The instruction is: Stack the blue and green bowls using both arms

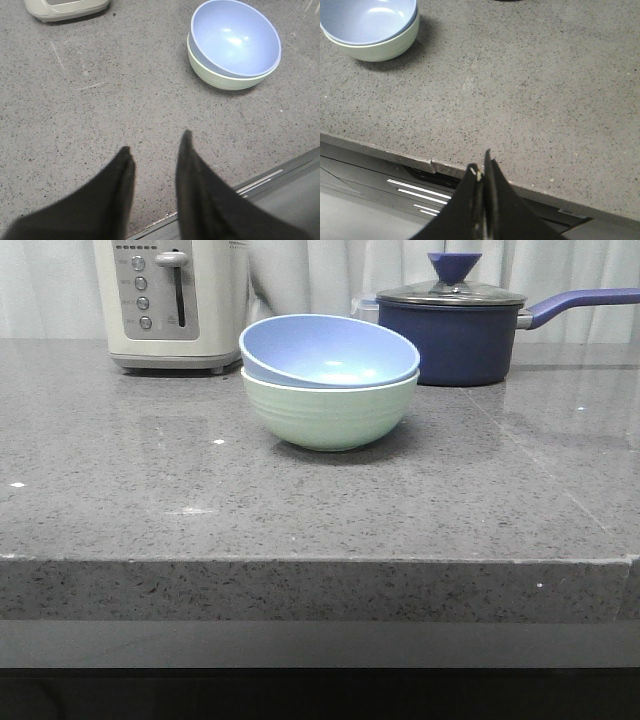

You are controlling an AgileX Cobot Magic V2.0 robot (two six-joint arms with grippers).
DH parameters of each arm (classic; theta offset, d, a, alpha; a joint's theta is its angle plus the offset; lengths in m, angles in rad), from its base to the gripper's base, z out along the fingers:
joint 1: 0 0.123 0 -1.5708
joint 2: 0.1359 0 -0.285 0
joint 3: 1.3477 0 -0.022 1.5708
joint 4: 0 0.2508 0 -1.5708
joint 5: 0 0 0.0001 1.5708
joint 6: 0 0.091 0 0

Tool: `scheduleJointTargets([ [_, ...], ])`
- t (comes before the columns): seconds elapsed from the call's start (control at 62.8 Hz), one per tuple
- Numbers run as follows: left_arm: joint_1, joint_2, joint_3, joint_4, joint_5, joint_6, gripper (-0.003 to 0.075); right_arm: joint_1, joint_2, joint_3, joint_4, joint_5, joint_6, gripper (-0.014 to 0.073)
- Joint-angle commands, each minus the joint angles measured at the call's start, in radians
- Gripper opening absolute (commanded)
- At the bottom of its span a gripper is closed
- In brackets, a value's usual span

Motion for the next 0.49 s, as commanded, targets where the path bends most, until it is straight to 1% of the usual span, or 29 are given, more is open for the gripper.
scheduleJointTargets([
  [0.0,-0.005,-0.004,-0.025,0.002,-0.082,-0.009,0.0047,-0.006,0.007,-0.023,-0.014,-0.072,0.001,-0.0063],
  [0.032,-0.005,-0.004,-0.025,0.002,-0.082,-0.009,0.001,-0.006,0.007,-0.023,-0.014,-0.072,0.001,-0.0063],
  [0.08,-0.005,-0.004,-0.025,0.002,-0.083,-0.009,-0.0019,-0.006,0.007,-0.023,-0.014,-0.072,0.001,-0.0063],
  [0.35,-0.005,-0.004,-0.025,0.002,-0.083,-0.009,-0.002,-0.006,0.007,-0.023,-0.014,-0.072,0.001,-0.0063],
  [0.43,-0.007,-0.016,-0.005,-0.004,-0.106,-0.009,-0.002,-0.006,0.007,-0.023,-0.014,-0.072,0.001,-0.0063],
  [0.478,0.01,-0.042,0.016,-0.004,-0.144,-0.007,-0.002,-0.006,0.007,-0.023,-0.014,-0.072,0.001,-0.0063],
])
